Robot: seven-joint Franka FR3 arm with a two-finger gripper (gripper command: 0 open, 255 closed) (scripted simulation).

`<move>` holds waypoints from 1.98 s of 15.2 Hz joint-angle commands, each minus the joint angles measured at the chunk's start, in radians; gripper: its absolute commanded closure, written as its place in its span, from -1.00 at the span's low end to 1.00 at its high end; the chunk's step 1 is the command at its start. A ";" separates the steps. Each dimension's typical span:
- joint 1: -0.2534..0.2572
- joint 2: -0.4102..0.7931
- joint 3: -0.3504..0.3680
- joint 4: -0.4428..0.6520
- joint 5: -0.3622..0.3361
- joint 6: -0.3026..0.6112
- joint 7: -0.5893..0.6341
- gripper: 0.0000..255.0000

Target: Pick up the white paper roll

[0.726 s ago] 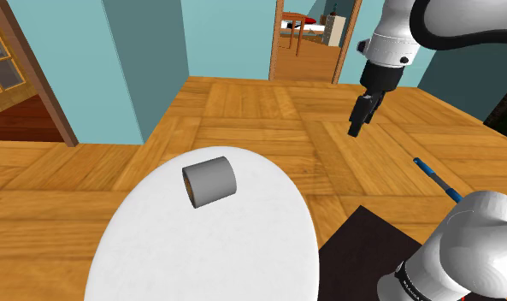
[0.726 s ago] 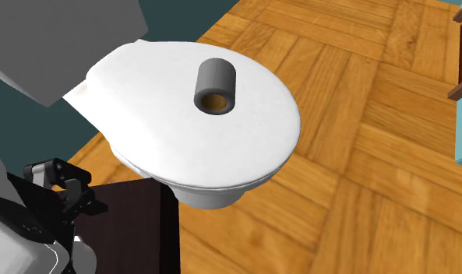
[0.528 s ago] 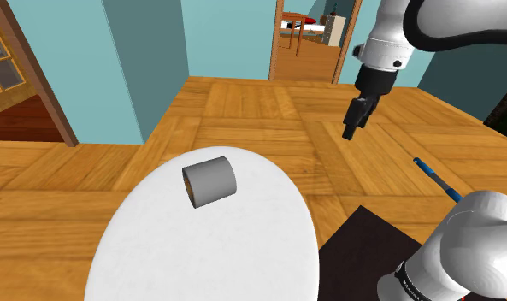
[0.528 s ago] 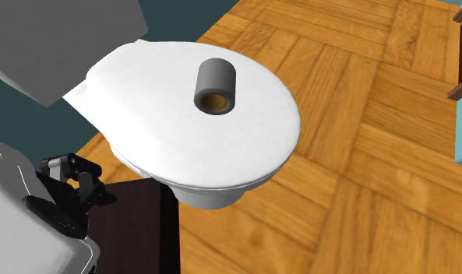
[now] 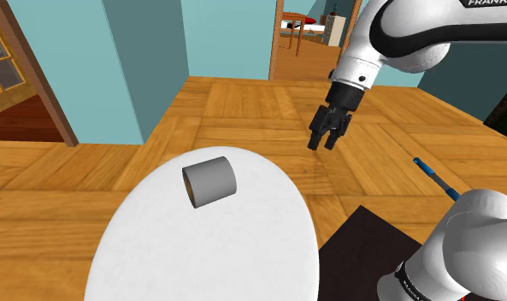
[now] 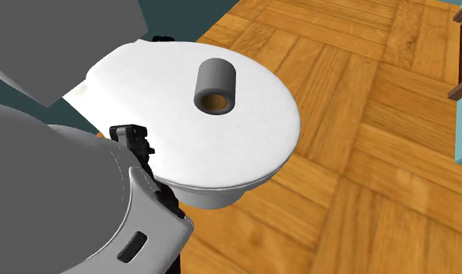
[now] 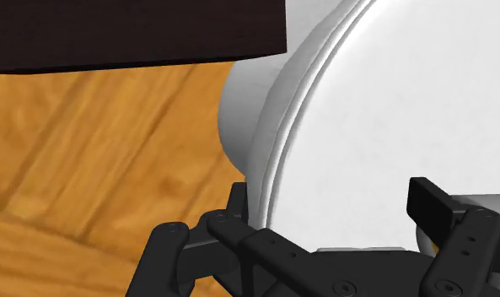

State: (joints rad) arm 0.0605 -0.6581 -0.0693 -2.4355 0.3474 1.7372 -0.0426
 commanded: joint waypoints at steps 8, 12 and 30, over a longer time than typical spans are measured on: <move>0.129 0.221 -0.056 0.007 0.470 0.180 -0.030 -1.00; 0.188 0.324 -0.076 0.041 0.703 0.217 -0.081 -1.00; 0.246 0.510 -0.095 0.076 1.036 0.226 -0.243 1.00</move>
State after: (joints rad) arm 0.3067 -0.1485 -0.1644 -2.3593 1.3836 1.9634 -0.2854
